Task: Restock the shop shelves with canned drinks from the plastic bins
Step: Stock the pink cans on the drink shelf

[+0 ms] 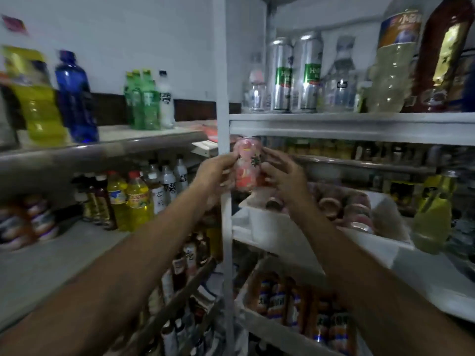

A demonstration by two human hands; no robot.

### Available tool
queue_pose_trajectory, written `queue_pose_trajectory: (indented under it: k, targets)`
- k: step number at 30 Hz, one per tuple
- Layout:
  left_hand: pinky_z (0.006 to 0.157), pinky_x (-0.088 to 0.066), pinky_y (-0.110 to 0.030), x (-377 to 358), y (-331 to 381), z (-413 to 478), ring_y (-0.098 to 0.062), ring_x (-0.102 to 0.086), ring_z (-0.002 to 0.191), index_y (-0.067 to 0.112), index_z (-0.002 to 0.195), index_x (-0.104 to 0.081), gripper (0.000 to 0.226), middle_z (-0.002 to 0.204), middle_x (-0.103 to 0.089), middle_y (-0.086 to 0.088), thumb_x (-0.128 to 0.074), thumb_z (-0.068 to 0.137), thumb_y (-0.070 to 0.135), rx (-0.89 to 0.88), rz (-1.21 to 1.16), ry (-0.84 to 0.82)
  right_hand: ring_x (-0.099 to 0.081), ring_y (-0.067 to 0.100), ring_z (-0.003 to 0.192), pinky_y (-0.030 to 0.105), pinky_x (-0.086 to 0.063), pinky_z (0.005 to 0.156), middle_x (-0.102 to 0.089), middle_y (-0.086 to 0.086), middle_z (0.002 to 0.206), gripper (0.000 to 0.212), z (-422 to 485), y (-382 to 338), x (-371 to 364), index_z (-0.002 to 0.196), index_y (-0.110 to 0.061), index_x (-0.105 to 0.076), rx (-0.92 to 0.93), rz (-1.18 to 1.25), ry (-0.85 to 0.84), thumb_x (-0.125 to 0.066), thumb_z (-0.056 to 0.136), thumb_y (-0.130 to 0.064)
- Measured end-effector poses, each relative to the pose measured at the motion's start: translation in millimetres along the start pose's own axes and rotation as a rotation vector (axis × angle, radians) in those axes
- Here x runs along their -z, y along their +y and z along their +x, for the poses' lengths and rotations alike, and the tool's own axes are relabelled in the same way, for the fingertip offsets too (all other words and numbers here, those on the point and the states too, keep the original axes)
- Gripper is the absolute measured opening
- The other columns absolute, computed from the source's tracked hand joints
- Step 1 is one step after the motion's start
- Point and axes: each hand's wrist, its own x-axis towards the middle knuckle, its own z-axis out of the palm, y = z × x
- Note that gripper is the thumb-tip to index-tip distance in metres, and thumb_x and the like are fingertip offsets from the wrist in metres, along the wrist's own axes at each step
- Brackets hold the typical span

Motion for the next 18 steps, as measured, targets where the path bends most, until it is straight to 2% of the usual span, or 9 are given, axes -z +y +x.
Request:
queue_pose_trajectory:
  k: [3,5,7,10,12,14,16,18]
  targets:
    - [0.045,-0.049,-0.025,44,8,-16,-0.007,-0.057,0.046,0.014,0.078,-0.068,0.028,0.067,-0.063,0.0,-0.054,0.102,0.02,0.05,-0.152,0.1,-0.072,0.018,0.092,0.034,-0.062,0.072,-0.072,0.001,0.11,0.035,-3,-1,-45,0.125,-0.024,-0.06,-0.171,0.171,-0.191,-0.068,0.094,-0.011]
    - [0.053,-0.044,-0.028,80,13,-28,-0.009,-0.058,0.054,0.013,0.073,-0.073,0.035,0.075,-0.063,-0.002,-0.055,0.101,0.023,0.018,-0.134,0.169,-0.072,0.022,0.093,0.035,-0.063,0.077,-0.073,0.004,0.109,0.022,-13,-4,-81,0.116,-0.026,-0.063,-0.277,0.189,-0.347,-0.066,0.096,-0.017]
    - [0.064,-0.039,-0.028,116,24,-47,-0.012,-0.056,0.069,0.014,0.081,-0.07,0.026,0.085,-0.062,-0.004,-0.055,0.1,0.023,-0.026,-0.074,0.216,-0.071,0.025,0.094,0.034,-0.062,0.078,-0.073,0.008,0.108,0.015,-23,-2,-119,0.111,-0.021,-0.066,-0.291,0.187,-0.448,-0.064,0.097,-0.016]
    - [0.071,-0.049,-0.029,172,41,-86,-0.016,-0.064,0.083,0.017,0.1,-0.071,0.012,0.093,-0.071,-0.002,-0.06,0.097,0.016,-0.086,0.111,0.255,-0.071,0.028,0.099,0.039,-0.063,0.078,-0.071,0.017,0.12,0.022,-38,0,-182,0.116,-0.014,-0.068,-0.262,0.229,-0.489,-0.068,0.094,-0.016]
    - [0.08,-0.057,-0.035,207,50,-115,-0.022,-0.07,0.095,0.019,0.119,-0.07,0.027,0.109,-0.074,-0.004,-0.066,0.093,0.015,-0.13,0.259,0.235,-0.071,0.027,0.105,0.039,-0.063,0.078,-0.07,0.015,0.123,0.036,-47,-2,-224,0.128,-0.008,-0.064,-0.281,0.262,-0.54,-0.069,0.093,-0.016]
    - [0.081,-0.059,-0.035,238,57,-143,-0.02,-0.072,0.093,0.016,0.13,-0.065,0.037,0.109,-0.075,-0.004,-0.067,0.093,0.013,-0.148,0.292,0.314,-0.071,0.022,0.1,0.03,-0.062,0.072,-0.07,0.012,0.121,0.039,-57,-2,-262,0.131,-0.009,-0.061,-0.316,0.299,-0.603,-0.069,0.094,-0.017]
    - [0.071,-0.059,-0.027,262,68,-169,-0.016,-0.071,0.083,0.012,0.131,-0.065,0.036,0.102,-0.074,-0.005,-0.064,0.095,0.01,-0.159,0.264,0.439,-0.072,0.014,0.093,0.026,-0.06,0.072,-0.072,0.008,0.115,0.029,-70,-6,-296,0.124,-0.017,-0.064,-0.343,0.346,-0.654,-0.068,0.095,-0.018]
    - [0.075,-0.058,-0.03,283,77,-192,-0.021,-0.07,0.086,0.011,0.128,-0.067,0.035,0.104,-0.074,-0.009,-0.067,0.094,0.013,-0.159,0.255,0.514,-0.072,0.009,0.089,0.022,-0.059,0.068,-0.072,0.003,0.111,0.02,-84,-10,-325,0.116,-0.02,-0.067,-0.325,0.382,-0.716,-0.064,0.097,-0.016]
